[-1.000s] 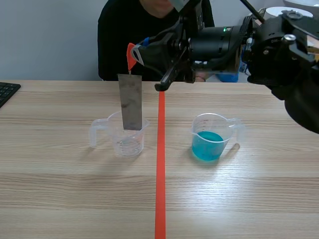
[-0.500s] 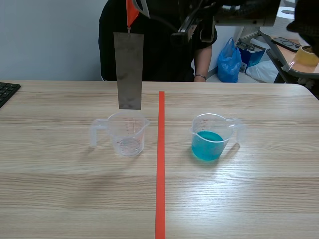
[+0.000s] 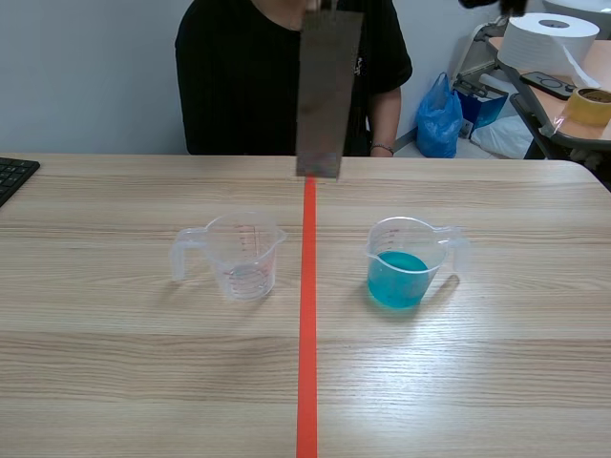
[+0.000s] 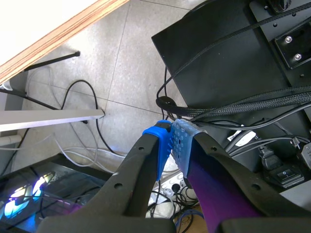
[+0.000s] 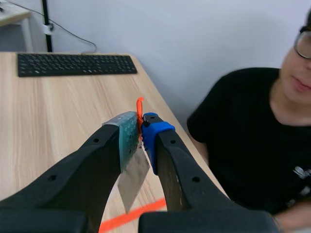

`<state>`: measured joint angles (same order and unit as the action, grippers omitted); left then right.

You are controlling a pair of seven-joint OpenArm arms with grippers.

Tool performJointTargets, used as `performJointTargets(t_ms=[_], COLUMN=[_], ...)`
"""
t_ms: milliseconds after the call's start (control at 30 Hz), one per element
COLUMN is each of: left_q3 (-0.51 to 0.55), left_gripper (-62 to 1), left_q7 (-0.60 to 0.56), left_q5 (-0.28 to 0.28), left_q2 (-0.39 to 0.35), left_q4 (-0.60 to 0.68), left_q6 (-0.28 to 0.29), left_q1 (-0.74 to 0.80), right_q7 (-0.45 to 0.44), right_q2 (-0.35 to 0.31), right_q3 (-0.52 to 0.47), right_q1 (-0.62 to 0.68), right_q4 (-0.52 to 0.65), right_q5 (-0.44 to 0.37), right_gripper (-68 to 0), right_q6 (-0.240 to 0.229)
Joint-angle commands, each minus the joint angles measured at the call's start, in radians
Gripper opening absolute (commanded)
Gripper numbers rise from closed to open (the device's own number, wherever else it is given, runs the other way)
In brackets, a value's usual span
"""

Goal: Do the redox reaction experiment.
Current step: 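Raise the plate and point at it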

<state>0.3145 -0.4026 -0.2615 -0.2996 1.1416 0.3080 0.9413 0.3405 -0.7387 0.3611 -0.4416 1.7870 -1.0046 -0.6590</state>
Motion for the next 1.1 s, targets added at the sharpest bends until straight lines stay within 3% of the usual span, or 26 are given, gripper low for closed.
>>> performJointTargets(t_ms=[0, 300, 567, 1067], left_q3=[0.0, 0.0, 0.0, 0.0], left_gripper=[-56.9, -56.9, -56.9, -56.9], left_q7=[-0.02, -0.021, -0.021, -0.025], left_q5=[0.007, 0.007, 0.007, 0.011], left_q2=[0.0, 0.0, 0.0, -0.001], left_q4=[0.015, 0.015, 0.015, 0.015], left_q6=[0.001, 0.001, 0.0, 0.0], left_q1=[0.006, 0.006, 0.006, 0.006], right_q7=[-0.02, -0.013, 0.005, 0.024], right_q2=[-0.032, -0.153, -0.217, -0.192], right_q3=[-0.021, -0.075, -0.099, -0.101], right_q1=[0.001, 0.055, 0.08, 0.096], right_q4=[0.003, 0.003, 0.003, -0.037], right_q5=[-0.026, -0.048, -0.048, -0.046], right_gripper=[-66.7, -66.7, -66.7, -66.7], right_q6=[0.006, 0.003, 0.003, 0.003])
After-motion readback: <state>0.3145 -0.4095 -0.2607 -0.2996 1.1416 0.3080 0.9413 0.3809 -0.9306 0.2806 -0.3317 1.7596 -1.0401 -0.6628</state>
